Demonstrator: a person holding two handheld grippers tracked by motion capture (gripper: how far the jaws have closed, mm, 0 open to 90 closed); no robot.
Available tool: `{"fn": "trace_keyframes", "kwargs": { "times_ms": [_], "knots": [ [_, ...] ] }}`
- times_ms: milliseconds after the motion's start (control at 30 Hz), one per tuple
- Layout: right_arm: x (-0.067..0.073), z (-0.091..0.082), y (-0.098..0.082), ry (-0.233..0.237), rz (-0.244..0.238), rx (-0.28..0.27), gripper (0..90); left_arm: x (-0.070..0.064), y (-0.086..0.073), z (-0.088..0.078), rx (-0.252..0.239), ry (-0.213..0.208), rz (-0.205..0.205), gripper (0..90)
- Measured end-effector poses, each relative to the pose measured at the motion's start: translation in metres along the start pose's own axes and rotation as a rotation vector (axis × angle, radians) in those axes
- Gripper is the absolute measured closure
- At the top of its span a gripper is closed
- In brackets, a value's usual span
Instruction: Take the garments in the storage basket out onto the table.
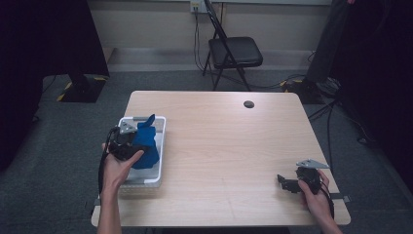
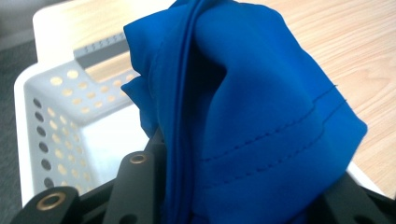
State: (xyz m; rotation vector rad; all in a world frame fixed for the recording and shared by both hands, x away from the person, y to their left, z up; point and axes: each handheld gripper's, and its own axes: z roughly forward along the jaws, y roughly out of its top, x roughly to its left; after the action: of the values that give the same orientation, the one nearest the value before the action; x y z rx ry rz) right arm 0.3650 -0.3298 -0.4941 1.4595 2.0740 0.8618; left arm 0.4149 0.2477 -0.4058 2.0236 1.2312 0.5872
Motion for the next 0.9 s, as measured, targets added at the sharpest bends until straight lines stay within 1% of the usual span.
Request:
{"fn": "trace_keyframes", "kwargs": {
  "times_ms": [33, 167, 233, 267, 333, 400, 467, 567, 633, 733, 833, 900],
  "knots": [
    [0.000, 0.000, 0.000, 0.000, 0.000, 0.000, 4.7, 0.000, 0.000, -0.001, -0.003, 0.008, 0.001, 57.0],
    [0.000, 0.000, 0.000, 0.000, 0.000, 0.000, 4.7, 0.000, 0.001, -0.003, -0.020, 0.003, -0.005, 57.1],
    [0.000, 0.000, 0.000, 0.000, 0.000, 0.000, 4.7, -0.001, 0.001, -0.004, -0.025, 0.009, -0.006, 57.0],
    [0.000, 0.000, 0.000, 0.000, 0.000, 0.000, 4.6, 0.000, 0.002, -0.005, -0.030, 0.004, -0.020, 57.0],
    [0.000, 0.000, 0.000, 0.000, 0.000, 0.000, 4.7, 0.000, 0.002, -0.006, -0.042, 0.002, -0.032, 56.9],
    [0.000, 0.000, 0.000, 0.000, 0.000, 0.000, 4.7, 0.000, 0.002, -0.007, -0.043, 0.001, -0.036, 56.9],
    [0.000, 0.000, 0.000, 0.000, 0.000, 0.000, 4.6, 0.000, 0.003, -0.008, -0.055, -0.005, -0.044, 56.8],
    [0.000, 0.000, 0.000, 0.000, 0.000, 0.000, 4.7, -0.001, 0.004, -0.010, -0.058, -0.005, -0.044, 56.8],
    [0.000, 0.000, 0.000, 0.000, 0.000, 0.000, 4.7, 0.000, 0.004, -0.011, -0.064, -0.015, -0.049, 56.8],
    [0.000, 0.000, 0.000, 0.000, 0.000, 0.000, 4.7, -0.001, 0.005, -0.013, -0.072, -0.014, -0.049, 56.8],
    [0.000, 0.000, 0.000, 0.000, 0.000, 0.000, 4.7, -0.002, 0.006, -0.015, -0.082, -0.021, -0.037, 56.8],
    [0.000, 0.000, 0.000, 0.000, 0.000, 0.000, 4.7, -0.004, 0.007, -0.016, -0.078, -0.015, -0.029, 56.8]
  ]
}}
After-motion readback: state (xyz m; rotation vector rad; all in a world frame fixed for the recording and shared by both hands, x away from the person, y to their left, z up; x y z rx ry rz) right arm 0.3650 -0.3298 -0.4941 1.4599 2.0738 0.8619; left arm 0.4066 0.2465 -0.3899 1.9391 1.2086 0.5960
